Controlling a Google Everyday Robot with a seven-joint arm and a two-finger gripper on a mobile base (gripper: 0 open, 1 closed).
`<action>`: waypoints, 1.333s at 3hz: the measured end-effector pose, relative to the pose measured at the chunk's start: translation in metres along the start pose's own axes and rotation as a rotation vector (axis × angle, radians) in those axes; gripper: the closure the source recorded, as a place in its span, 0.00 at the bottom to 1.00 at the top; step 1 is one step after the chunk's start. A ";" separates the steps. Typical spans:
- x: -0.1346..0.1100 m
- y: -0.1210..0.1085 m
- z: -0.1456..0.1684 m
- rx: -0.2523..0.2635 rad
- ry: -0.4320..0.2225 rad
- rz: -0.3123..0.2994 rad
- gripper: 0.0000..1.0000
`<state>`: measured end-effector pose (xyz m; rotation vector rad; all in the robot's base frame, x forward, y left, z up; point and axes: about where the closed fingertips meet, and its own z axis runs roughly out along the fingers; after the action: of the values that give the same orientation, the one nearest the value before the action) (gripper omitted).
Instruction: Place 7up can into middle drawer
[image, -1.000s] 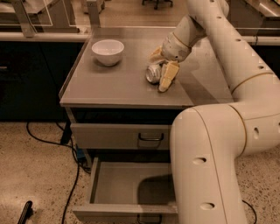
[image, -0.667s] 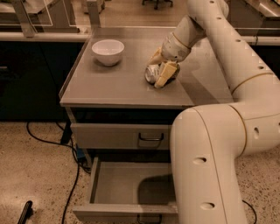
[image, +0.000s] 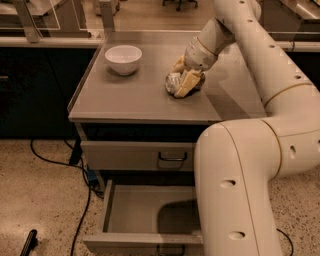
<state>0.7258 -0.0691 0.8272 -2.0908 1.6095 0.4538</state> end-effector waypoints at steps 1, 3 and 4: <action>0.000 0.000 0.000 0.000 0.000 0.000 1.00; -0.024 0.006 -0.019 0.010 0.037 0.066 1.00; -0.038 0.031 -0.043 0.036 0.025 0.173 1.00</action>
Offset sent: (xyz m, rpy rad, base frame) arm -0.0066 0.0105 0.0340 -0.0603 -0.0109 0.0012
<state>0.6850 -0.0676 0.8783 -1.9471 1.8077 0.4540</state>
